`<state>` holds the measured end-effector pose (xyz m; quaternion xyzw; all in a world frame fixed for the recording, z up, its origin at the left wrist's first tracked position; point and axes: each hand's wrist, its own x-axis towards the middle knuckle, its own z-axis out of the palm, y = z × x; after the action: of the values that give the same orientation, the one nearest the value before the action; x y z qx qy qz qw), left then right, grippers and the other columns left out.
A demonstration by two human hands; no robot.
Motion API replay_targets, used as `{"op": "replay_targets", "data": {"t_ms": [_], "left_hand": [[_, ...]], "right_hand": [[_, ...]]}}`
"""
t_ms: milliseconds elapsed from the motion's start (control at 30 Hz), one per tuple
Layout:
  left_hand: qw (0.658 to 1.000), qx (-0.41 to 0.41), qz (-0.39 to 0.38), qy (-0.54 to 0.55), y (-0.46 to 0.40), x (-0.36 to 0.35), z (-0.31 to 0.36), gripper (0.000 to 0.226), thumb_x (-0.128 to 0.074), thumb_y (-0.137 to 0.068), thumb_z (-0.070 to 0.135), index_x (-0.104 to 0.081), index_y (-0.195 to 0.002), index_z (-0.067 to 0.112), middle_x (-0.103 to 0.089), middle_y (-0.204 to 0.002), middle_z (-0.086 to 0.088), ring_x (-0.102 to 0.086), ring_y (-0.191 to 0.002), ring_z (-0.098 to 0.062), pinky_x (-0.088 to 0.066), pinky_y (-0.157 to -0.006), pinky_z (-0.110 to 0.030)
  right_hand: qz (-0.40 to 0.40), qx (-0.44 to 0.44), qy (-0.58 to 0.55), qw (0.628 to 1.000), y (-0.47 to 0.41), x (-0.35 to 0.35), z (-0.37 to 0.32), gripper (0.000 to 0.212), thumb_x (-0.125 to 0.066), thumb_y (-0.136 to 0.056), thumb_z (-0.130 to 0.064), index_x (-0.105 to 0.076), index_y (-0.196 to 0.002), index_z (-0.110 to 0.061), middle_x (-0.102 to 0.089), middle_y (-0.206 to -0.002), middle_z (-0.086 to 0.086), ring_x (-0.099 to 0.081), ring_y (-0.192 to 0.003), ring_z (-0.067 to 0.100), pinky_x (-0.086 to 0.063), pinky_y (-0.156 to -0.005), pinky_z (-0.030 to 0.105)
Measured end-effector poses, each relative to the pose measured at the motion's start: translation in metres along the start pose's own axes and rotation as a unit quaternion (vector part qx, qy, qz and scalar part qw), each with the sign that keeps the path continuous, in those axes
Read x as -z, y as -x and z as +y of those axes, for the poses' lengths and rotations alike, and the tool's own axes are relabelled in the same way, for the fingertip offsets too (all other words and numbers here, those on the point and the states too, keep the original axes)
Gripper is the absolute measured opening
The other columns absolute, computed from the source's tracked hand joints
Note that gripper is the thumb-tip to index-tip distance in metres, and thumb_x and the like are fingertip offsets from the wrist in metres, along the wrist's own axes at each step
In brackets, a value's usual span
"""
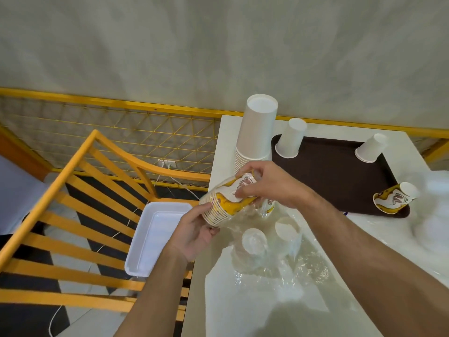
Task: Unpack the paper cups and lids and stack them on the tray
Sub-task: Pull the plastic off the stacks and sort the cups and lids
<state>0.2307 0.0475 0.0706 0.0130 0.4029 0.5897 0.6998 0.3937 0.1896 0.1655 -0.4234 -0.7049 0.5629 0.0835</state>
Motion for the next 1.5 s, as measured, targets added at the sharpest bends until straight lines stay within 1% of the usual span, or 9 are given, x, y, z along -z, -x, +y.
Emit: {"op": "replay_targets", "data": {"t_ms": [167,533,700,867,967,1067,1233,1400,1500], "left_hand": [[0.993,-0.003,0.002,-0.121,0.006,-0.020,0.013,0.026,-0.069,-0.081,0.028,-0.077,-0.103,0.015,-0.072,-0.105,-0.011,-0.060,-0.102,-0.022,-0.041,-0.082,-0.028],[0.989,-0.146,0.013,-0.011,0.003,-0.026,0.022,0.028,-0.051,-0.090,0.021,-0.067,-0.112,0.012,-0.065,-0.095,-0.003,-0.060,-0.094,-0.019,-0.037,-0.081,-0.035],[0.980,-0.129,-0.012,-0.153,0.005,-0.041,0.031,0.019,-0.062,-0.094,0.013,-0.064,-0.112,0.010,-0.055,-0.081,-0.007,-0.049,-0.063,-0.011,-0.049,-0.058,-0.020],[0.964,-0.122,-0.012,-0.235,0.007,-0.060,0.042,0.074,-0.082,-0.069,0.032,-0.053,-0.131,0.005,-0.069,-0.095,-0.012,-0.047,-0.067,-0.024,-0.045,-0.055,-0.023],[0.938,-0.145,0.010,-0.314,0.008,-0.068,0.048,0.055,-0.077,-0.075,0.037,-0.063,-0.122,0.011,-0.071,-0.111,-0.018,-0.046,-0.088,-0.033,-0.040,-0.061,-0.030],[0.921,-0.192,0.050,-0.335,0.009,-0.073,0.053,0.027,-0.067,-0.090,0.027,-0.072,-0.108,0.007,-0.064,-0.089,-0.022,-0.046,-0.063,-0.022,-0.042,-0.052,-0.024],[0.926,-0.258,0.076,-0.264,0.014,-0.082,0.057,0.013,-0.062,-0.096,0.018,-0.072,-0.093,0.010,-0.056,-0.065,-0.003,-0.054,-0.062,-0.016,-0.051,-0.061,-0.028],[0.969,-0.183,0.024,-0.167,0.023,-0.091,0.051,0.021,-0.049,-0.103,0.023,-0.064,-0.097,0.010,-0.065,-0.079,-0.006,-0.068,-0.064,-0.020,-0.053,-0.061,-0.028],[0.954,-0.150,0.022,-0.258,0.026,-0.090,0.046,0.016,-0.053,-0.100,0.008,-0.066,-0.107,0.003,-0.064,-0.081,-0.012,-0.065,-0.058,-0.020,-0.051,-0.061,-0.028]], "right_hand": [[0.006,-0.006,-0.075,0.997,0.006,0.017,0.010,0.041,-0.089,-0.070,-0.011,-0.072,-0.107,-0.015,-0.073,-0.109,0.015,-0.075,-0.093,0.029,-0.062,-0.079,0.051],[0.064,-0.032,-0.233,0.970,0.019,0.042,0.019,0.036,-0.078,-0.080,0.001,-0.069,-0.114,-0.008,-0.076,-0.103,0.012,-0.076,-0.086,0.025,-0.063,-0.069,0.036],[0.066,-0.035,-0.299,0.951,0.022,0.051,0.025,0.028,-0.073,-0.084,0.001,-0.071,-0.112,-0.005,-0.074,-0.100,0.015,-0.074,-0.088,0.025,-0.062,-0.067,0.036],[0.042,-0.027,-0.333,0.942,0.028,0.058,0.027,0.023,-0.067,-0.089,0.000,-0.071,-0.110,-0.008,-0.075,-0.097,0.014,-0.074,-0.086,0.024,-0.061,-0.059,0.032],[0.028,-0.025,-0.330,0.943,0.031,0.064,0.030,0.024,-0.068,-0.089,-0.003,-0.071,-0.110,-0.011,-0.075,-0.101,0.014,-0.073,-0.090,0.025,-0.064,-0.068,0.035],[0.024,-0.029,-0.324,0.945,0.035,0.068,0.033,0.025,-0.068,-0.088,-0.004,-0.070,-0.112,-0.012,-0.075,-0.107,0.015,-0.074,-0.095,0.026,-0.061,-0.077,0.039],[0.027,-0.032,-0.333,0.942,0.042,0.074,0.037,0.028,-0.067,-0.089,-0.003,-0.069,-0.117,-0.010,-0.074,-0.109,0.016,-0.074,-0.091,0.024,-0.061,-0.059,0.029],[0.055,-0.029,-0.345,0.937,0.043,0.078,0.046,0.032,-0.070,-0.088,-0.007,-0.068,-0.119,-0.008,-0.071,-0.115,0.021,-0.072,-0.092,0.027,-0.063,-0.062,0.031],[0.059,-0.027,-0.345,0.936,0.043,0.082,0.050,0.037,-0.072,-0.086,-0.008,-0.066,-0.122,-0.007,-0.070,-0.117,0.022,-0.073,-0.092,0.028,-0.062,-0.069,0.036]]}}
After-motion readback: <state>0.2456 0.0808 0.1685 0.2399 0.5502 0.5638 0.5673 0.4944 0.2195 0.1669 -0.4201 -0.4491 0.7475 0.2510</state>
